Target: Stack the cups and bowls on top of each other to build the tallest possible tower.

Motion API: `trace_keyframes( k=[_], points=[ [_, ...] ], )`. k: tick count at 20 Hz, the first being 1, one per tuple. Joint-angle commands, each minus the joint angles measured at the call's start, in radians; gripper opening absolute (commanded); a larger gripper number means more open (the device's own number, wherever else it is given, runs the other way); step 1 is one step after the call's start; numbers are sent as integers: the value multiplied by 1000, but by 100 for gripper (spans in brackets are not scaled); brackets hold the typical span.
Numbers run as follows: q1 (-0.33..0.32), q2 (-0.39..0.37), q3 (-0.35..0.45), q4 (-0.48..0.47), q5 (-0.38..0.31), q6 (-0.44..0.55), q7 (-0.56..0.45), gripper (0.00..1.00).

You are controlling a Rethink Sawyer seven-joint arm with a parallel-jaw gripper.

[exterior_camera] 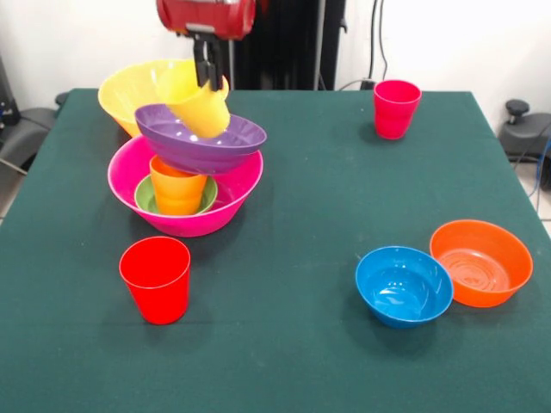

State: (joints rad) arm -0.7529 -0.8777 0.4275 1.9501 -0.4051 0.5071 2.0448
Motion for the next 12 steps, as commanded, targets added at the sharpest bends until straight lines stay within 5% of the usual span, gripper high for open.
trace_keyframes(
  k=[1,12],
  points=[
    [16,154,-25,-28,-75,-65,3,0],
    [-47,141,20,-110,-74,20,-127,0]
  ],
)
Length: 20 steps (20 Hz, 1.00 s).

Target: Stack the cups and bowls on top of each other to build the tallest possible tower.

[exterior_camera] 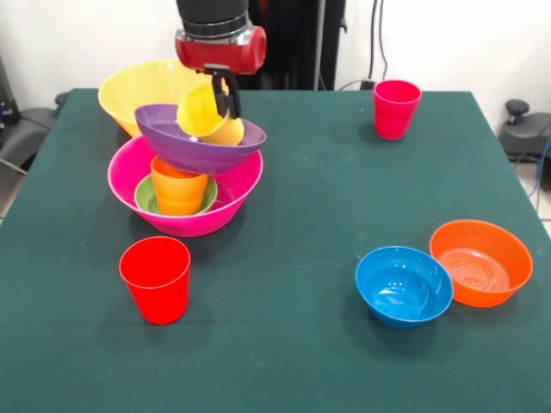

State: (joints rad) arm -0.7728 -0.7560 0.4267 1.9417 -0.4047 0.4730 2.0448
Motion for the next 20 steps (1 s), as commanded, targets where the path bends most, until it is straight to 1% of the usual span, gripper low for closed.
trace_keyframes(
  k=[1,4,7,10,14,20],
  points=[
    [-41,5,30,-109,-72,74,-150,0],
    [-77,-37,54,-137,-62,152,-219,0],
    [-106,-60,77,-159,-62,195,-262,0],
    [-127,-52,99,-175,-75,195,-273,0],
    [-136,-36,117,-194,-92,196,-269,0],
    [-128,-24,135,-228,-102,198,-263,0]
  ],
)
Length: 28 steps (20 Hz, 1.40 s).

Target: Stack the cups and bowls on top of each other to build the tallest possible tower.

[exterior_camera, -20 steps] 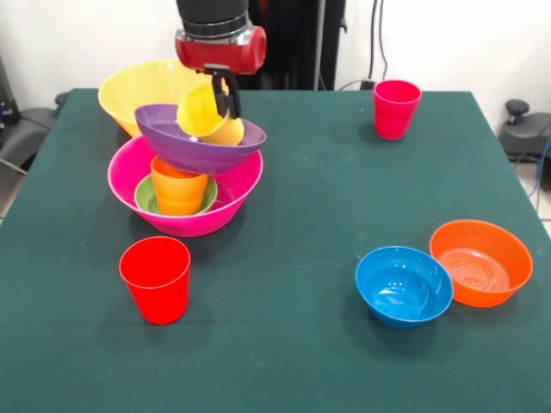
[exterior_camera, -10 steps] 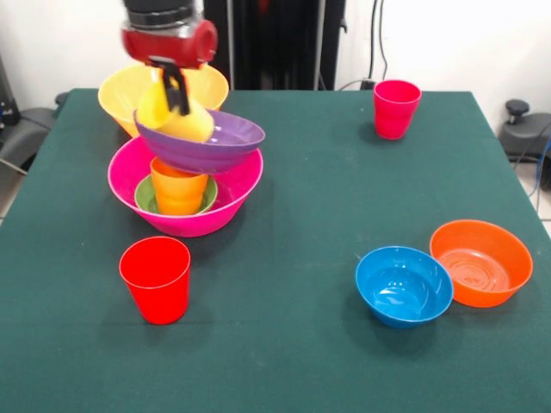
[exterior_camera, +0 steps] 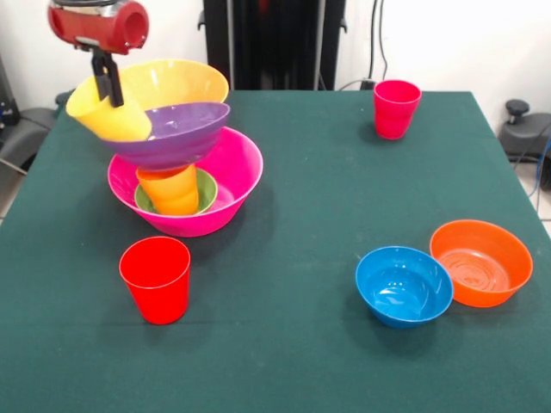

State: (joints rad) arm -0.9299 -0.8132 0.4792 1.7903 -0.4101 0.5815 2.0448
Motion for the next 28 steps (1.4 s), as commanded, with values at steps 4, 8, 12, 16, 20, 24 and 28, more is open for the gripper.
trace_keyframes(
  k=[4,8,12,16,20,24,28],
  points=[
    [34,40,92,-91,-102,93,-255,0],
    [43,31,96,-89,-109,88,-233,0],
    [53,19,91,-79,-114,73,-209,0],
    [65,-3,88,-74,-107,82,-196,0],
    [83,-30,71,-38,-104,57,-150,0],
    [129,-60,41,0,-108,18,-72,0],
    [165,-44,14,-4,-126,-35,-30,0]
  ],
)
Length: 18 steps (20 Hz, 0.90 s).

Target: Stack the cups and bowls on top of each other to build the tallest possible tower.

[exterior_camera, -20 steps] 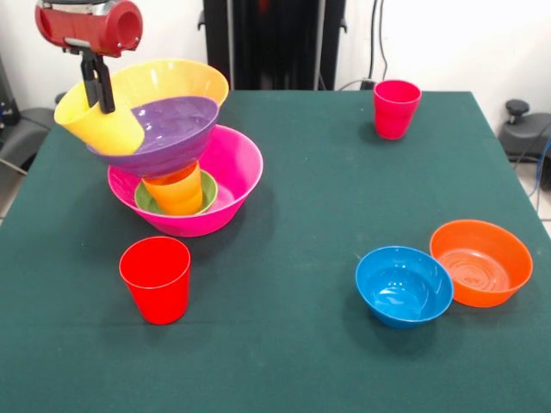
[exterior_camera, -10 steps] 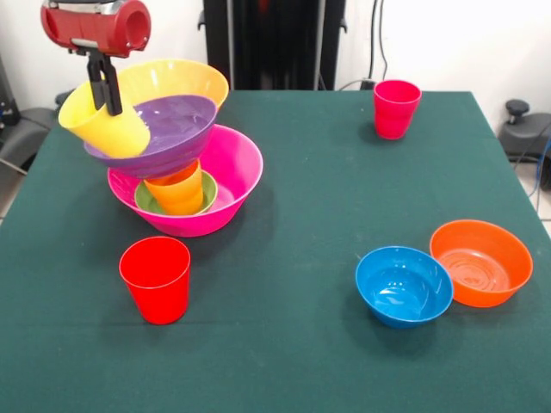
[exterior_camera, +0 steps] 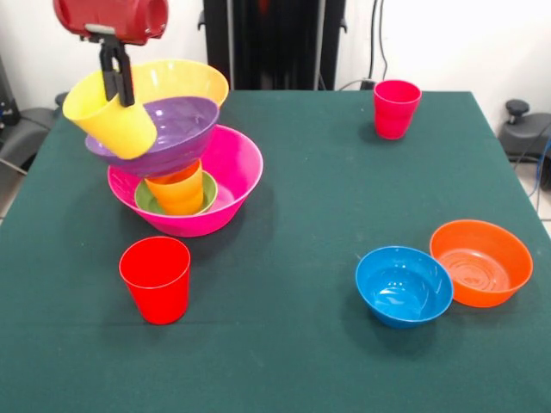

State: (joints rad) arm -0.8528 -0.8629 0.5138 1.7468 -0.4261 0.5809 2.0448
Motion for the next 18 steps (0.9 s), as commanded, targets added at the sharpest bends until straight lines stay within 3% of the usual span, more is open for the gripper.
trace_keyframes(
  k=[1,5,10,18],
  points=[
    [97,21,-28,28,-116,-47,-24,0],
    [142,83,-55,-3,-120,-79,3,0],
    [190,96,-92,13,-99,-107,49,0],
    [195,37,-110,75,-34,-62,39,0]
  ],
)
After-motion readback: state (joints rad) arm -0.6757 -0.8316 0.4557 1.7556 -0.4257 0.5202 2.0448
